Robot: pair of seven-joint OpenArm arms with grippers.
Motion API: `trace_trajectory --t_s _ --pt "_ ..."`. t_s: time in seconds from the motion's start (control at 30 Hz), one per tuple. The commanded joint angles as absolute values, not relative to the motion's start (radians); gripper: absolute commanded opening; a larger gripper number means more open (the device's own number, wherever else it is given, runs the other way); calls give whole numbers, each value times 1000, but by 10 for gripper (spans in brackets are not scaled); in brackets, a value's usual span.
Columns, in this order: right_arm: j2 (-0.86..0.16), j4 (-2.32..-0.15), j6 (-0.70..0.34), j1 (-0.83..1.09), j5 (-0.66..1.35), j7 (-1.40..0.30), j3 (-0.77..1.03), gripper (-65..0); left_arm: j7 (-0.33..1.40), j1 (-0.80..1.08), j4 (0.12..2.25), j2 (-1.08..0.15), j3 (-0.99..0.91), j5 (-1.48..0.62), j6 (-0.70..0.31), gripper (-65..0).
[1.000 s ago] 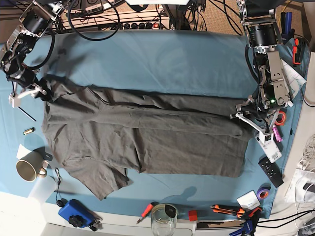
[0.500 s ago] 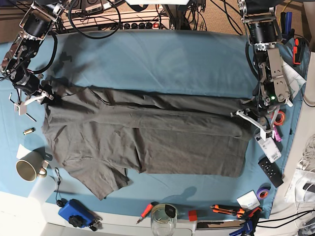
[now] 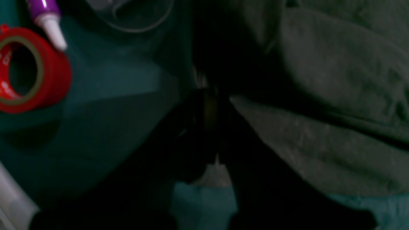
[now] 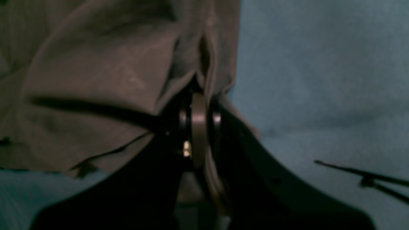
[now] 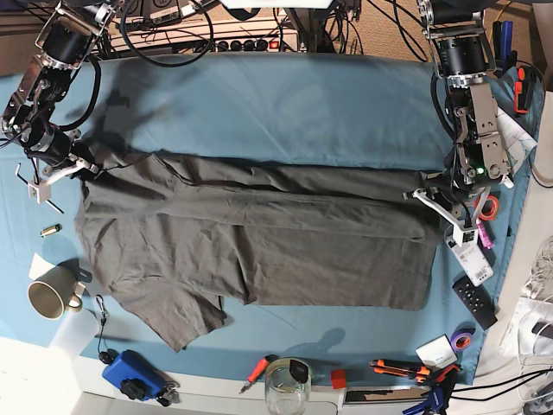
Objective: Fold the T-shirt properly
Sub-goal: 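Drag the folded edge further across the shirt with both grippers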
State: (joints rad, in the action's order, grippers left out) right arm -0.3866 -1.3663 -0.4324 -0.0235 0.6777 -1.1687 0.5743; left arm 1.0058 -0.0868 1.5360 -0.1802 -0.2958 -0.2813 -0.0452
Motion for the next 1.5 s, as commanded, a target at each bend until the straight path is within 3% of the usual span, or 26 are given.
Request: trace_trajectory --t_s 0.0,0.3,0.8,1.27,1.47 --pt "-410 -1409 -437 -39 694 -1170 578 -650 1085 -80 1547 -178 -291 -292 -54 -650" --pt "-410 -1462 -435 0 675 -1194 586 -650 1111 -49 1563 -178 -291 -293 -54 -650" --pt "-411 -1466 -485 110 797 -1290 803 -650 1118 98 1707 -187 -291 -292 -54 -650" --pt "-413 -1564 -485 147 785 -1239 832 -650 1081 183 1786 -260 -291 -310 -55 -650" --pt "-413 -1564 -486 142 778 -1203 831 -650 1076 182 1786 -261 -291 -371 -114 -650"
